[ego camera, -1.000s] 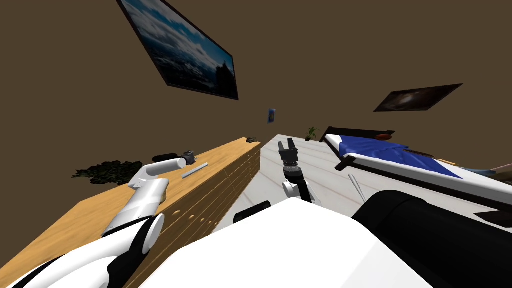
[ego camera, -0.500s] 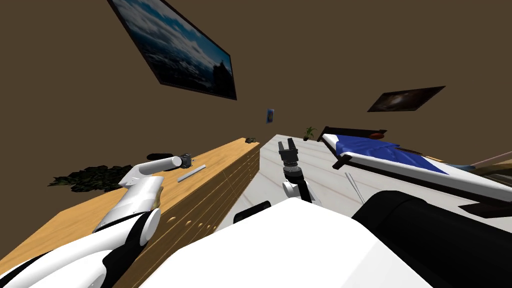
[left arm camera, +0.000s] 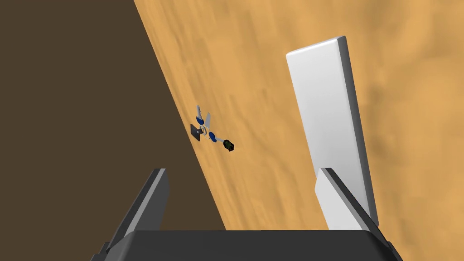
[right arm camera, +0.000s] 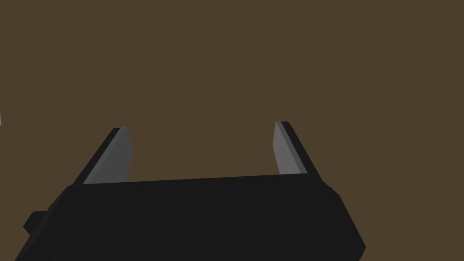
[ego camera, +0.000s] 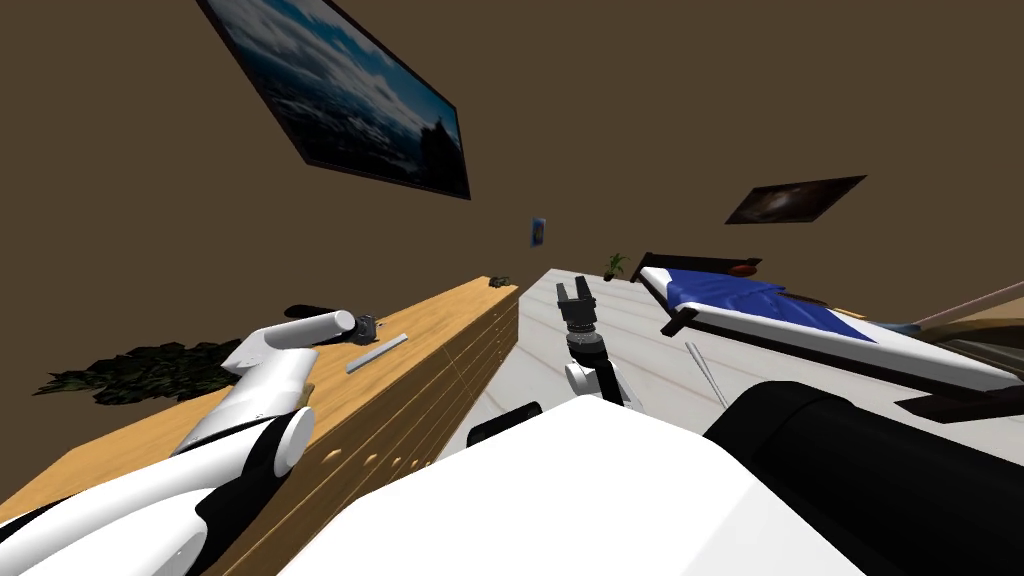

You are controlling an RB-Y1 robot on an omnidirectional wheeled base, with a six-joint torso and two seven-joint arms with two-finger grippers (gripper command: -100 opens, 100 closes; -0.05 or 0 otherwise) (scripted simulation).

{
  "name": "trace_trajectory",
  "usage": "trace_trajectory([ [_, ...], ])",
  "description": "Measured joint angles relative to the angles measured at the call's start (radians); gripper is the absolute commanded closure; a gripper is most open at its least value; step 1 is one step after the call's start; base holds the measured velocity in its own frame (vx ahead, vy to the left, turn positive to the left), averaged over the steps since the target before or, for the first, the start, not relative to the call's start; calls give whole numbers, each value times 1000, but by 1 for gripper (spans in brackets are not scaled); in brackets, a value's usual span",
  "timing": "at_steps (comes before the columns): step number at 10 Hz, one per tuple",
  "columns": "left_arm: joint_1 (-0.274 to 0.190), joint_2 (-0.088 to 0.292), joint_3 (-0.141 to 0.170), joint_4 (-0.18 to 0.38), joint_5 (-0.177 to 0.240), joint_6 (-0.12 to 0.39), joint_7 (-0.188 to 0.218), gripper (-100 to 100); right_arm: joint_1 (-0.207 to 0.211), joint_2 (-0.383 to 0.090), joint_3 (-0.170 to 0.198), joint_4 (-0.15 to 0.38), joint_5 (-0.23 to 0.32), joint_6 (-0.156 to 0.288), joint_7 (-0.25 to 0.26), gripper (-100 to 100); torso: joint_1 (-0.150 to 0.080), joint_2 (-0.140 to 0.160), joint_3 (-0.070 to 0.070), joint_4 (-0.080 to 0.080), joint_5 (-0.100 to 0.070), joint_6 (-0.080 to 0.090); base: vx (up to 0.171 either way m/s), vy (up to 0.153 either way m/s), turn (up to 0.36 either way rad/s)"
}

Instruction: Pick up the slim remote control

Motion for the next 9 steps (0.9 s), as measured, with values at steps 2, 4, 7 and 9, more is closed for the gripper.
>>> trace_trajectory([
  [2,-23,13,5,56,-2,45,5,-100,0,0,0,0,0,0,0,0,0,0,0,0,0,0,51,17,-58],
  [4,-44,35,14,112,4,98,4,-100,0,0,0,0,0,0,0,0,1,-2,-1,0,0,0,65,29,-49],
  [7,-64,48,20,179,1,157,10,-100,0,0,0,0,0,0,0,0,0,0,0,0,0,0,43,18,-26],
  [9,-77,64,27,222,2,204,13,-100,0,0,0,0,0,0,0,0,1,-1,0,0,0,0,55,28,-41],
])
